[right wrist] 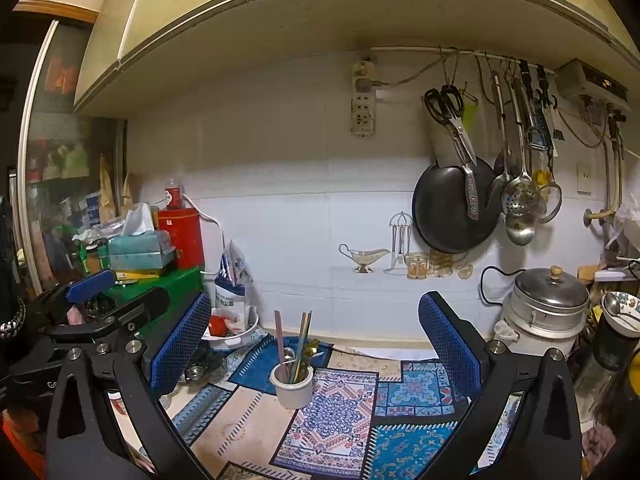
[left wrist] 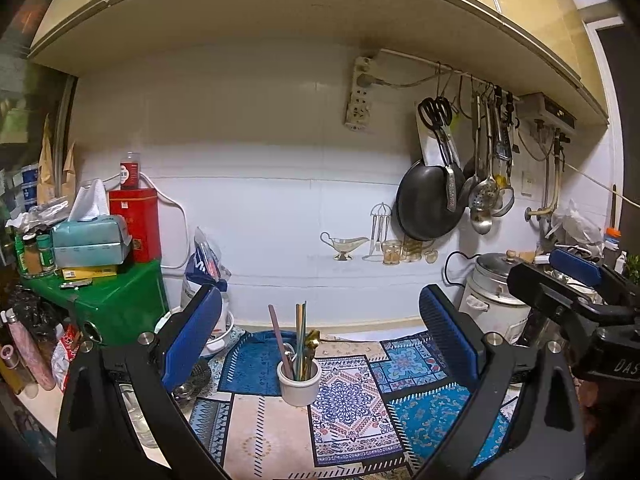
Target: Organize utensils
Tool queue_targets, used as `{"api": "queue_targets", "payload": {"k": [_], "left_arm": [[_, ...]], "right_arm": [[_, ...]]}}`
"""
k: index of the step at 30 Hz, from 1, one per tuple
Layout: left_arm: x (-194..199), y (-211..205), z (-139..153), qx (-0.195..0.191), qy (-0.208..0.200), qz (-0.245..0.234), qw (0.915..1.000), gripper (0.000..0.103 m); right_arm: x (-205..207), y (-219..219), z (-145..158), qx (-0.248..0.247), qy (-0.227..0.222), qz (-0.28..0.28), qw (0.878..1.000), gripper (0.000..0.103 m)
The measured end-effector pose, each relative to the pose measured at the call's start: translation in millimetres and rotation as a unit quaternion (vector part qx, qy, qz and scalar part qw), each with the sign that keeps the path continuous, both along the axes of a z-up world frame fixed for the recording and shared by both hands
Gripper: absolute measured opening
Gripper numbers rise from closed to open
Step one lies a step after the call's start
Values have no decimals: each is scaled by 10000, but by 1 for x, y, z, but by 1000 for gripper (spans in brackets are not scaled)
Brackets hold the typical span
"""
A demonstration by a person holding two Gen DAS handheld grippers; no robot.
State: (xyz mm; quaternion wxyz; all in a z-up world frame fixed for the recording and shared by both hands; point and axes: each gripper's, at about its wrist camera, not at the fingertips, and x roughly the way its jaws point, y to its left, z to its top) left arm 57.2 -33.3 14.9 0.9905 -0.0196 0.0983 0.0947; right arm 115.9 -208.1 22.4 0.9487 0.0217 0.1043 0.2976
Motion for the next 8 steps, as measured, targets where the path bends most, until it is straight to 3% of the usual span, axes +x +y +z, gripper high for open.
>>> {"api": "queue_targets", "payload": {"k": [8], "left_arm": [[5,3,-2,-41,56,17,10000,99]], "right_arm": [[4,1,-2,-23,47,30,10000,103]]}}
